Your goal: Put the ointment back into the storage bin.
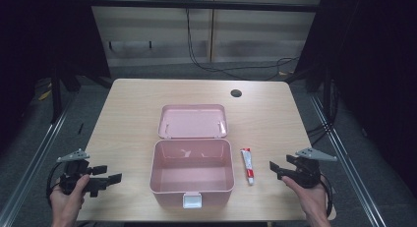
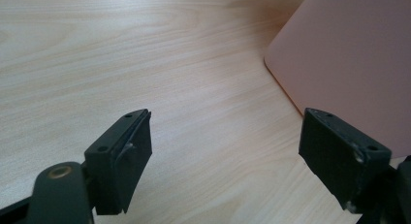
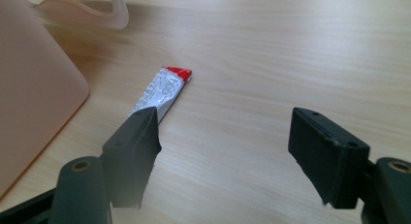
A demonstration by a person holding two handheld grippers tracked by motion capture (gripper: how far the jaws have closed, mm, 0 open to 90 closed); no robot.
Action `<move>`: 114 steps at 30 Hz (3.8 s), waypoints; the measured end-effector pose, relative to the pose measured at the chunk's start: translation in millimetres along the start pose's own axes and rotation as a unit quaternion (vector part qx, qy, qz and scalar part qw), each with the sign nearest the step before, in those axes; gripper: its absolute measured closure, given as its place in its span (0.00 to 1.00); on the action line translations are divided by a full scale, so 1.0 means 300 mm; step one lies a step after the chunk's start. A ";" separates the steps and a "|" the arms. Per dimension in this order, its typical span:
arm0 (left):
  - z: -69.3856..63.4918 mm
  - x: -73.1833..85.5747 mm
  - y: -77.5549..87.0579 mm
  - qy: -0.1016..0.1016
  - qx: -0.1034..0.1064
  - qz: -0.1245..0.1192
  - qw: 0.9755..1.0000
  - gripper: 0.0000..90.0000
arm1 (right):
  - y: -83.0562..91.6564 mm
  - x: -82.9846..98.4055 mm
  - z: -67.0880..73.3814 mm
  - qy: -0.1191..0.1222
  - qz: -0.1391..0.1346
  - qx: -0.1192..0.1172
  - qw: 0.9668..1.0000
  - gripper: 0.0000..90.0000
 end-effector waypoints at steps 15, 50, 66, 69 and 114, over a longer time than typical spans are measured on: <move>-0.001 0.000 -0.002 0.003 0.001 0.001 1.000 0.21 | 0.032 -0.037 0.007 -0.003 0.011 -0.037 0.999 0.45; 0.003 0.005 0.003 0.004 0.001 0.002 1.000 0.21 | -0.007 -0.174 0.069 0.002 0.178 -0.118 0.977 0.57; -0.004 0.003 0.001 -0.002 0.004 0.005 1.000 0.21 | -0.071 -0.236 0.101 0.023 0.287 -0.139 0.947 0.68; -0.004 0.004 0.002 -0.001 0.005 0.004 1.000 0.21 | -0.089 -0.243 0.108 0.020 0.303 -0.140 0.943 0.70; -0.007 0.005 0.001 -0.001 0.004 0.006 1.000 0.21 | -0.318 -0.251 0.169 0.014 0.418 -0.117 0.901 0.71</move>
Point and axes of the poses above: each handheld gripper's, and its own axes: y roughly backward along the jaws, x roughly out of its underside, z roughly to its left, the point moved 2 cm from there along -y, roughly forward along the jaws, and after that the axes turned 12 degrees about y, right-handed, at the moved point
